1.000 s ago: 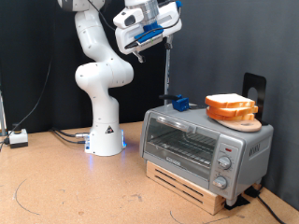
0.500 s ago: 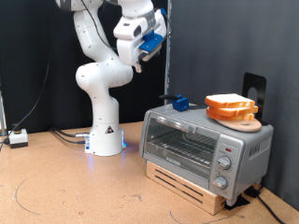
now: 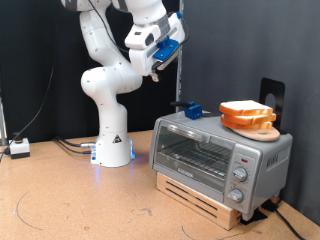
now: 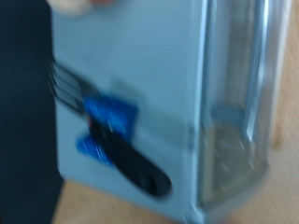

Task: Make a piece of toast with the oven

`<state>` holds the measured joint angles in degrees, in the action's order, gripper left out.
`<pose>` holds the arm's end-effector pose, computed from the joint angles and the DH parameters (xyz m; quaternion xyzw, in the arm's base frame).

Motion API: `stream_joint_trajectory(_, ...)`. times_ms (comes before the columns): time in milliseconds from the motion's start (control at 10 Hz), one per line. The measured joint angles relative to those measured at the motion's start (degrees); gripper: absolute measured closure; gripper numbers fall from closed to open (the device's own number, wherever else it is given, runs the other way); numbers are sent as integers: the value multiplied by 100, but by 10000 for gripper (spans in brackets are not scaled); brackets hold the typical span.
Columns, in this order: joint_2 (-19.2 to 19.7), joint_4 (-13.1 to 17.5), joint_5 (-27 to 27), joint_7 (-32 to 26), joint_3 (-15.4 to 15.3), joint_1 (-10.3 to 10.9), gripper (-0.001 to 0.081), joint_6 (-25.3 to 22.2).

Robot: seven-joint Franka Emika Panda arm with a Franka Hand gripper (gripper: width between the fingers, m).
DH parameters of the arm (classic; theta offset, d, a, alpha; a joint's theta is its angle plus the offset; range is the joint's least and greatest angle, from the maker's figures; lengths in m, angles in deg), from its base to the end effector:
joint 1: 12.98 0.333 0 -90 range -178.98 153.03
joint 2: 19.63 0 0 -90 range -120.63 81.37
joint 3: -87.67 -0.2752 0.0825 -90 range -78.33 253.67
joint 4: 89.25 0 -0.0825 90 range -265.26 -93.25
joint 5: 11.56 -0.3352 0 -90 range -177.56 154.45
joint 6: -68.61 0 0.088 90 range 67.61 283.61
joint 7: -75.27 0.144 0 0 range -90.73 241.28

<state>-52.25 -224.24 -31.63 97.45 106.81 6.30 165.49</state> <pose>0.3437 0.0393 0.4713 -0.9460 0.1862 0.1169 0.2382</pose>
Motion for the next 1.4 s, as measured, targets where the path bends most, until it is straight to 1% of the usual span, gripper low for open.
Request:
stream_joint_trajectory(100,14,-94,-153,61,0,-1,-3,138)
stream_joint_trajectory(400,47,-111,-225,67,0,-1,-3,138)
stream_joint_trajectory(500,56,-168,-230,69,-4,-2,-3,326)
stream_joint_trajectory(700,108,-402,-198,91,-15,-18,-3,856)
stream_joint_trajectory(800,172,-469,-193,89,-8,-32,-3,945)
stream_joint_trajectory(900,236,-485,-193,17,15,-33,-3,909)
stream_joint_trajectory(1100,288,-496,-186,-278,96,-33,-3,686)
stream_joint_trajectory(1400,288,-525,-174,-353,134,-35,-3,661)
